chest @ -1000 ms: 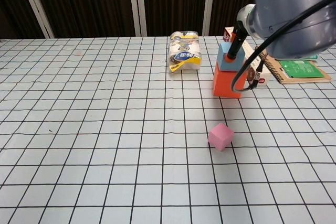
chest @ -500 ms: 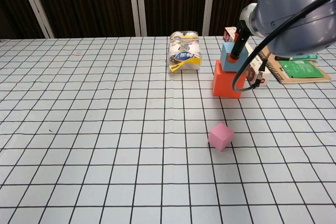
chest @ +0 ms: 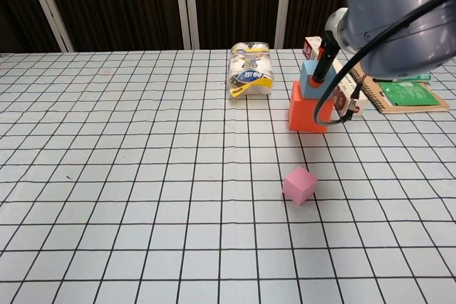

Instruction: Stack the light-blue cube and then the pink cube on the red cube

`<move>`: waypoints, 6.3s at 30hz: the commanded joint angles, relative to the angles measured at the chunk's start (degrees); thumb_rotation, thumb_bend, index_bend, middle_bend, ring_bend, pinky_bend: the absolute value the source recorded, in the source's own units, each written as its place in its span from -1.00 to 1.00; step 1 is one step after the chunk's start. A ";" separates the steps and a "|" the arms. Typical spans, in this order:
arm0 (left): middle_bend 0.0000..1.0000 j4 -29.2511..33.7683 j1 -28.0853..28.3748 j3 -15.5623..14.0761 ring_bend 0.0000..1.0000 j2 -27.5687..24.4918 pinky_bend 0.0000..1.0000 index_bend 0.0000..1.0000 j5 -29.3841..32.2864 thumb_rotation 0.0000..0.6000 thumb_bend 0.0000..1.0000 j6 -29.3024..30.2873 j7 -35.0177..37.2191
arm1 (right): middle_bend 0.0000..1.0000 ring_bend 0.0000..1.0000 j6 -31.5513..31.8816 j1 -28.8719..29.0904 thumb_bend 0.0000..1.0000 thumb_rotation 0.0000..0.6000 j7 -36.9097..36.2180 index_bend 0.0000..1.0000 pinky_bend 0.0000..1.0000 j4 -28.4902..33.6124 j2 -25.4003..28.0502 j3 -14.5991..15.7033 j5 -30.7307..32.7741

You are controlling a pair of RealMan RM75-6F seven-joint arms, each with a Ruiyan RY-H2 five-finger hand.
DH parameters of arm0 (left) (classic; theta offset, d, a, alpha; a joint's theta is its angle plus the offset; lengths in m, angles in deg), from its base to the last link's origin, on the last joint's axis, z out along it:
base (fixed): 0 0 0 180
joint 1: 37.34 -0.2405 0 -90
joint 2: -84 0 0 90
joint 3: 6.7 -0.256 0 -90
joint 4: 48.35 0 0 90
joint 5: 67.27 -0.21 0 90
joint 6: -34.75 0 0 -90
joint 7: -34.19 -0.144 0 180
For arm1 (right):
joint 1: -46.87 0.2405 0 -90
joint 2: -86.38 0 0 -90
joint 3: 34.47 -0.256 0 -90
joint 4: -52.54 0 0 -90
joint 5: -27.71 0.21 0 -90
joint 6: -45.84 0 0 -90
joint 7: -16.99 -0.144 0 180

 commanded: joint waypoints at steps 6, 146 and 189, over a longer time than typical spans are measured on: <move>-1.00 0.03 -0.06 0.06 -1.00 -0.03 -1.00 -0.93 0.14 1.00 -0.67 0.07 0.08 | -1.00 -1.00 -0.29 -0.06 0.69 1.00 0.06 0.40 -1.00 -0.21 -0.08 0.03 0.11; -1.00 0.43 0.24 0.15 -1.00 0.22 -1.00 -0.93 0.32 1.00 -0.67 -0.24 -0.94 | -1.00 -1.00 0.89 -0.70 -0.20 1.00 -0.09 -0.84 -1.00 14.89 6.29 2.32 1.13; -1.00 1.40 -0.46 0.35 -1.00 0.86 -1.00 -0.93 0.44 1.00 -0.67 1.49 -3.01 | -1.00 -1.00 -9.53 -33.53 -0.20 1.00 -29.17 -0.49 -1.00 29.37 14.99 42.54 -64.63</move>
